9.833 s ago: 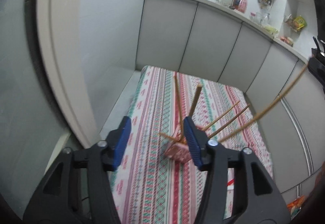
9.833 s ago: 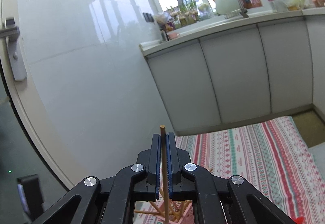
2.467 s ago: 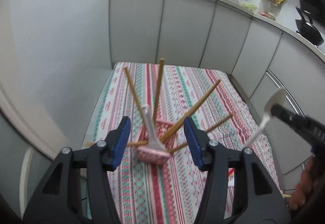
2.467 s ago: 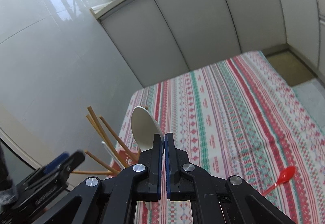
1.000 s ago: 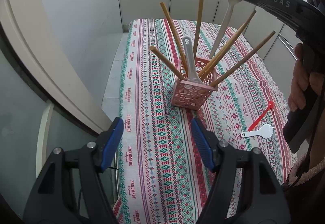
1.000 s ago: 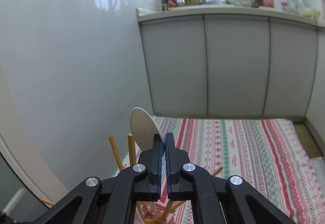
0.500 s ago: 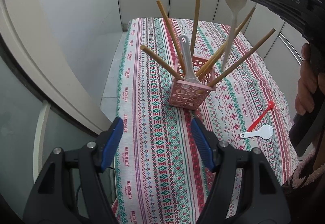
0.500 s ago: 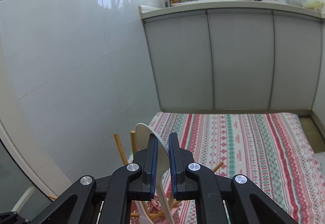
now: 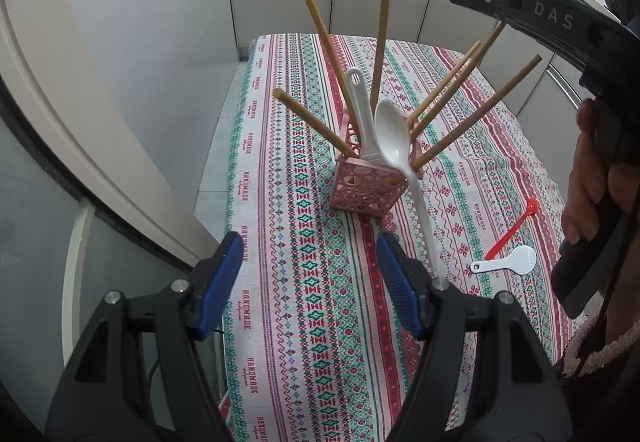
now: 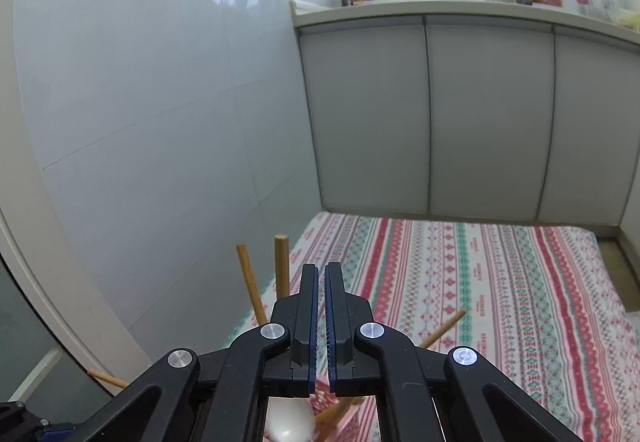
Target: Organize utensils
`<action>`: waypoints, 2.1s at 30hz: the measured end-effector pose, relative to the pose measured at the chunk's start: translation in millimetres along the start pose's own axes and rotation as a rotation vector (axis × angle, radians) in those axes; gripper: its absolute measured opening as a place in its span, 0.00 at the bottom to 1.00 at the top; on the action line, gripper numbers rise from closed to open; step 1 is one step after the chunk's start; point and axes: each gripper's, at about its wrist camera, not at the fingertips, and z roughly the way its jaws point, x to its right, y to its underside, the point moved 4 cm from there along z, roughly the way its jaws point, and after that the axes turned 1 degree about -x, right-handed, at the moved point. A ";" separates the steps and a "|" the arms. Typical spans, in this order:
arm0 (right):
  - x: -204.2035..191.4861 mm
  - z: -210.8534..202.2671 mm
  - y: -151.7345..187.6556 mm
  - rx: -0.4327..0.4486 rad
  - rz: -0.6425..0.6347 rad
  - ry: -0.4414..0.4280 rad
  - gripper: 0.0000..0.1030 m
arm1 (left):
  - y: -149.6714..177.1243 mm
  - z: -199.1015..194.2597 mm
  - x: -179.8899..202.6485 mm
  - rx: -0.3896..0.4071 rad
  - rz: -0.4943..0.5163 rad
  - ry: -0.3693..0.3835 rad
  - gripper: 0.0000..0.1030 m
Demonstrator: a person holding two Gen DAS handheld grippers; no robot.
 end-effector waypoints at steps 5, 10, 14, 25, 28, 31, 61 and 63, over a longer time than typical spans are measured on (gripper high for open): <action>4.2 -7.8 -3.1 -0.015 0.029 -0.024 0.18 | -0.5 0.1 -3.5 0.003 -0.008 0.003 0.67; 3.3 -27.0 -2.8 -0.042 0.018 -0.039 0.31 | 5.4 14.7 -6.8 -0.050 -0.036 0.079 0.67; 8.1 -45.8 12.6 -0.099 0.014 -0.029 0.41 | 14.7 36.7 -15.8 -0.121 -0.159 0.112 0.66; 55.8 -63.4 78.4 -0.307 0.057 0.034 0.51 | 24.4 107.6 -13.5 -0.240 -0.440 0.043 0.53; 75.3 -63.9 92.9 -0.358 0.060 0.075 0.51 | 18.6 121.5 -8.4 -0.253 -0.466 0.024 0.53; 95.8 -60.6 105.0 -0.411 0.118 0.087 0.51 | 17.5 133.6 -9.2 -0.282 -0.505 -0.026 0.53; 114.2 -59.2 128.5 -0.534 0.234 0.067 0.51 | 53.5 109.1 12.7 -0.325 -0.303 -0.132 0.34; 116.8 -59.3 129.3 -0.537 0.238 0.071 0.51 | 50.4 111.3 10.3 -0.325 -0.310 -0.118 0.33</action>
